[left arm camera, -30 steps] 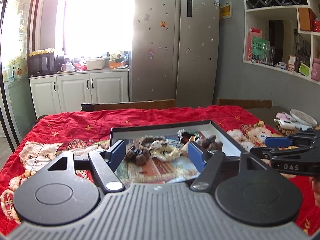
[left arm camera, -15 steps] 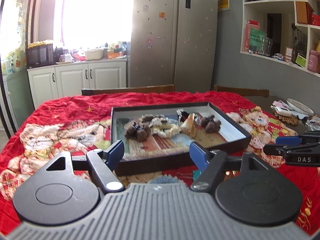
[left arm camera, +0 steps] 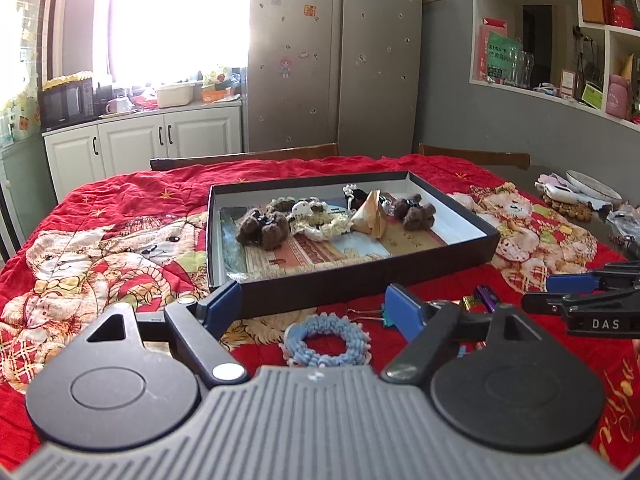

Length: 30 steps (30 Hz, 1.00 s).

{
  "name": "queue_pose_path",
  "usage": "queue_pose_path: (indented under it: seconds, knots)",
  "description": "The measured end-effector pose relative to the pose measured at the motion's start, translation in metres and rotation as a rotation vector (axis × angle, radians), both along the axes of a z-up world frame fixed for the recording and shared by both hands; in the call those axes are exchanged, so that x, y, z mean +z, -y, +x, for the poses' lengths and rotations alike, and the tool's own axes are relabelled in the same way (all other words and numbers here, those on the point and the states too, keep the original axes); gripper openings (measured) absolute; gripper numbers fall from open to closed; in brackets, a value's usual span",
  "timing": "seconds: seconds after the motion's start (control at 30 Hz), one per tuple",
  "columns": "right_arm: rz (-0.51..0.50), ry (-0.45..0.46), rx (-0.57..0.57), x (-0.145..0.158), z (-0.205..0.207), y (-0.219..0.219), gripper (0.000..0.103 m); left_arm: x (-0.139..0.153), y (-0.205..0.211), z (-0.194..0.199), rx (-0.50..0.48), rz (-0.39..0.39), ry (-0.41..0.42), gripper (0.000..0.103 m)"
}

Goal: Organize objects
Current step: 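Grasp purple lighter with right gripper while left gripper grasps light blue knitted scrunchie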

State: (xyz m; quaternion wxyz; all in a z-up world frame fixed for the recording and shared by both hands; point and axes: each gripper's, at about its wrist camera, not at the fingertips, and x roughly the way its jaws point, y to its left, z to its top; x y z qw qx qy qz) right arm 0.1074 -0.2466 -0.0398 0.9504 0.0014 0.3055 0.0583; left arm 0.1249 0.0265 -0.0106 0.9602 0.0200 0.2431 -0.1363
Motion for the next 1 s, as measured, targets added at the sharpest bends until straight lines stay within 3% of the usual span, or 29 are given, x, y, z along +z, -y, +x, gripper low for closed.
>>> queue_pose_path:
  seconds: [0.5, 1.0]
  knots:
    - [0.046, -0.033, 0.029, -0.018, 0.002, 0.0, 0.043, -0.027, 0.005, 0.006, -0.039, 0.047, -0.032, 0.088]
    - [-0.04, -0.042, 0.033, -0.03, 0.019, -0.018, 0.037, -0.051, 0.009, 0.023, -0.047, 0.053, -0.096, 0.088]
